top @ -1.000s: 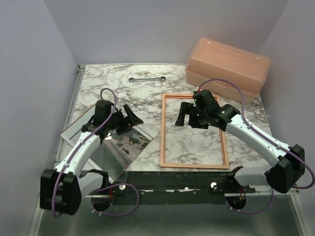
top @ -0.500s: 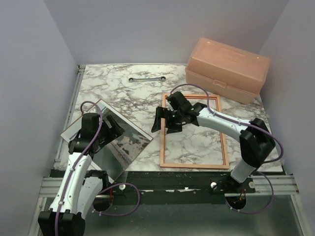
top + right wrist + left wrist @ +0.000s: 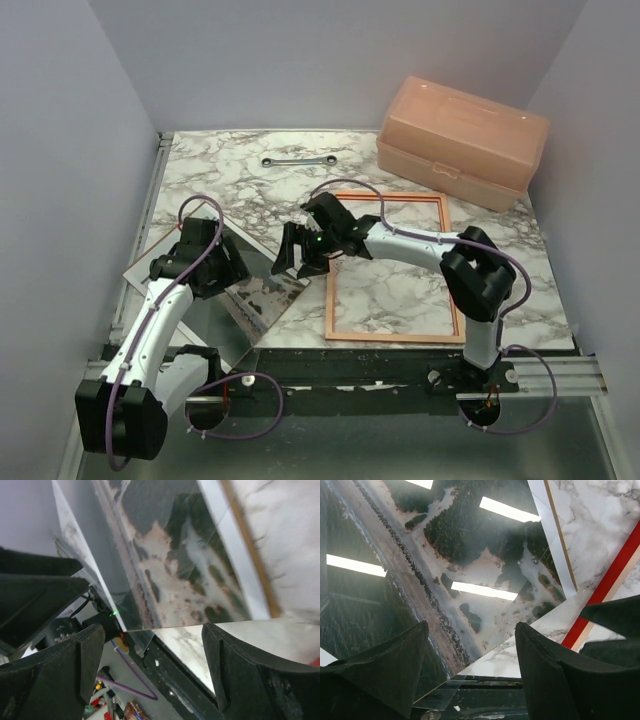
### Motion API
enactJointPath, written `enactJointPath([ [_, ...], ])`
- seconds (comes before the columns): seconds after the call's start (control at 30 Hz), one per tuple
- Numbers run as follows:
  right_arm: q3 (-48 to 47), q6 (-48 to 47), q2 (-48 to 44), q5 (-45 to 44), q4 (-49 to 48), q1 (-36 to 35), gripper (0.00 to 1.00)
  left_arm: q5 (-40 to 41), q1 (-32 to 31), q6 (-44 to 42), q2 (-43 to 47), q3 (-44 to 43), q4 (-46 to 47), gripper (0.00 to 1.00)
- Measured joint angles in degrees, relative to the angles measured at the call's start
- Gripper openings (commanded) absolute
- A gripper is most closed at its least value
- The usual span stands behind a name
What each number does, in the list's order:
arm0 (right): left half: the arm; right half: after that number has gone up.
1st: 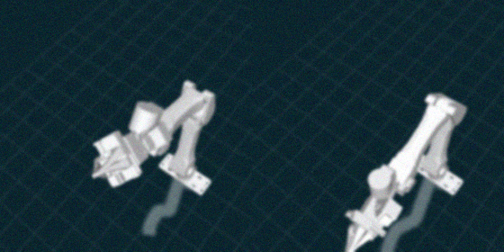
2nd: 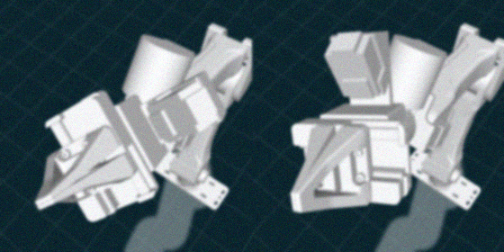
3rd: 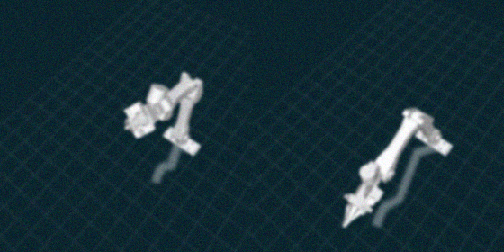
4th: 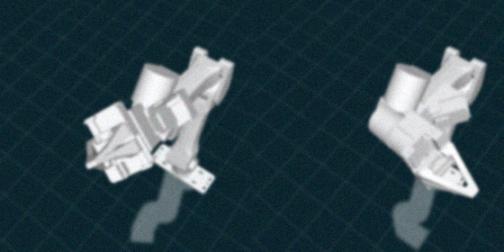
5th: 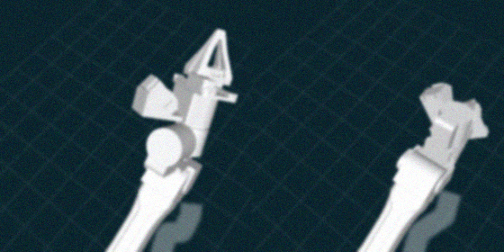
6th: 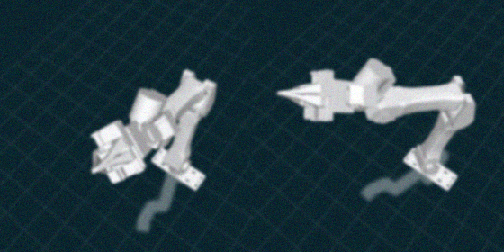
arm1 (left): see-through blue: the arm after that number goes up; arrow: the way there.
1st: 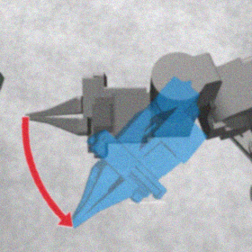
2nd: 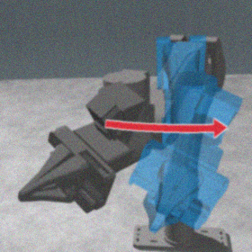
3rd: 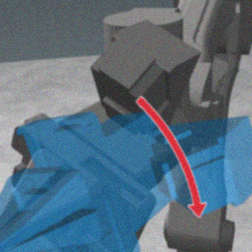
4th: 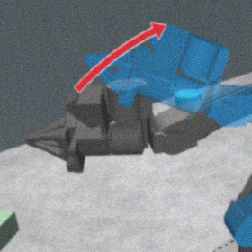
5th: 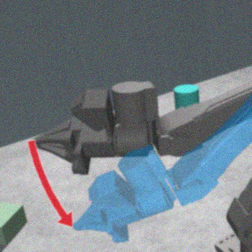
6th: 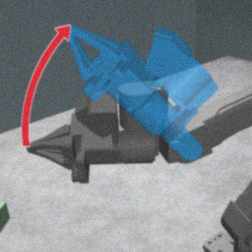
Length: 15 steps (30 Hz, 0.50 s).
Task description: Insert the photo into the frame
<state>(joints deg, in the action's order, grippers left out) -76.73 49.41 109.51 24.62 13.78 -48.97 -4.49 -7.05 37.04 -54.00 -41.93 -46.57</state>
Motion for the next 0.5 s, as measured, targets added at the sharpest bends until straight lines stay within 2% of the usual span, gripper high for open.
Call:
enactJointPath([
  [0.1,1.57,1.95,0.02,1.22,-2.82,-2.73,0.82,0.02,-1.62,0.11,-1.77,0.20,0.17,0.70],
  [0.3,8.28,7.26,0.02,3.30,-8.87,-9.53,0.71,-0.02,-2.80,0.48,-1.92,1.53,0.59,0.72],
  [0.5,13.27,13.75,0.20,3.85,-16.22,-15.30,0.67,-0.04,-3.26,0.02,3.98,-0.33,-0.85,0.74],
])
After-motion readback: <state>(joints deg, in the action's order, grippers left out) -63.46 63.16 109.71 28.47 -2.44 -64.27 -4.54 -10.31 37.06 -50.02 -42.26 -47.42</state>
